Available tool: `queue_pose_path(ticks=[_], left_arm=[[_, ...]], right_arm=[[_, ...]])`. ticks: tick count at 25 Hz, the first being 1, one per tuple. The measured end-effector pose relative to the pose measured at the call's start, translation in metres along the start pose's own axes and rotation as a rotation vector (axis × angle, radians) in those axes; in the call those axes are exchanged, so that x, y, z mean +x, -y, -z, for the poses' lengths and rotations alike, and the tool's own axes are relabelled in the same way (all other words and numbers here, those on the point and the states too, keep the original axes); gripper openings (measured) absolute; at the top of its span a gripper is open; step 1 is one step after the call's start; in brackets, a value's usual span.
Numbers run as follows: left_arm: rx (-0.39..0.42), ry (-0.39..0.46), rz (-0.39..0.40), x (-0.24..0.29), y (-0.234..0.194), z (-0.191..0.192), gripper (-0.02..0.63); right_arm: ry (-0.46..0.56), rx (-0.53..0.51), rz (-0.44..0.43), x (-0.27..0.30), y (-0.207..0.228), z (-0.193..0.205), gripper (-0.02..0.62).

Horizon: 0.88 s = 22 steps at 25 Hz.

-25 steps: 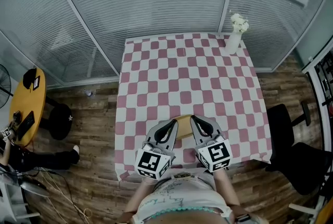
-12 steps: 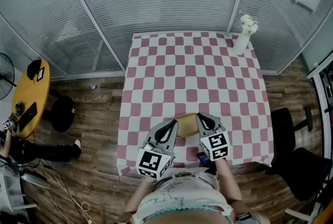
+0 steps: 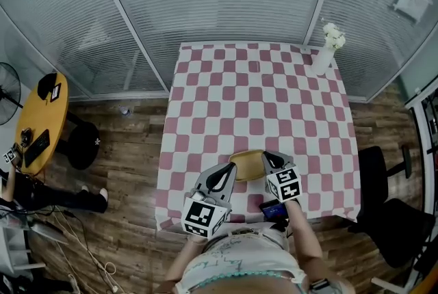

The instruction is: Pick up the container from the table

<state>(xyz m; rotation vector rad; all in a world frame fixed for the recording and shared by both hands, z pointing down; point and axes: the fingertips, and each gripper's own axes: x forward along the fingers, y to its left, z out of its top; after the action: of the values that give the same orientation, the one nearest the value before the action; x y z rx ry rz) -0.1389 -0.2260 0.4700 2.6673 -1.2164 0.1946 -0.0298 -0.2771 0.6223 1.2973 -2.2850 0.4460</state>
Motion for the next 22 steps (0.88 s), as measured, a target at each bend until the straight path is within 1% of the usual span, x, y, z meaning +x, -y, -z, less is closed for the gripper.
queue_pose_path(ticks=[3, 10, 14, 18, 22], left_arm=[[-0.007, -0.004, 0.002, -0.002, 0.0, 0.002, 0.017], [-0.008, -0.012, 0.007, -0.004, 0.0, 0.008, 0.015], [-0.009, -0.015, 0.01, -0.007, 0.0, 0.009, 0.017], [-0.011, -0.018, 0.008, -0.007, -0.001, 0.008, 0.017], [-0.015, -0.022, 0.007, -0.009, -0.002, 0.01, 0.017]], right_arm=[[-0.041, -0.012, 0.006, 0.007, 0.005, 0.011, -0.006], [-0.131, -0.076, 0.015, 0.027, 0.013, 0.04, -0.006], [-0.183, -0.053, 0.003, 0.034, 0.017, 0.06, -0.006], [-0.226, -0.054, 0.004, 0.04, 0.023, 0.074, -0.006], [-0.262, -0.026, 0.002, 0.044, 0.026, 0.089, -0.006]])
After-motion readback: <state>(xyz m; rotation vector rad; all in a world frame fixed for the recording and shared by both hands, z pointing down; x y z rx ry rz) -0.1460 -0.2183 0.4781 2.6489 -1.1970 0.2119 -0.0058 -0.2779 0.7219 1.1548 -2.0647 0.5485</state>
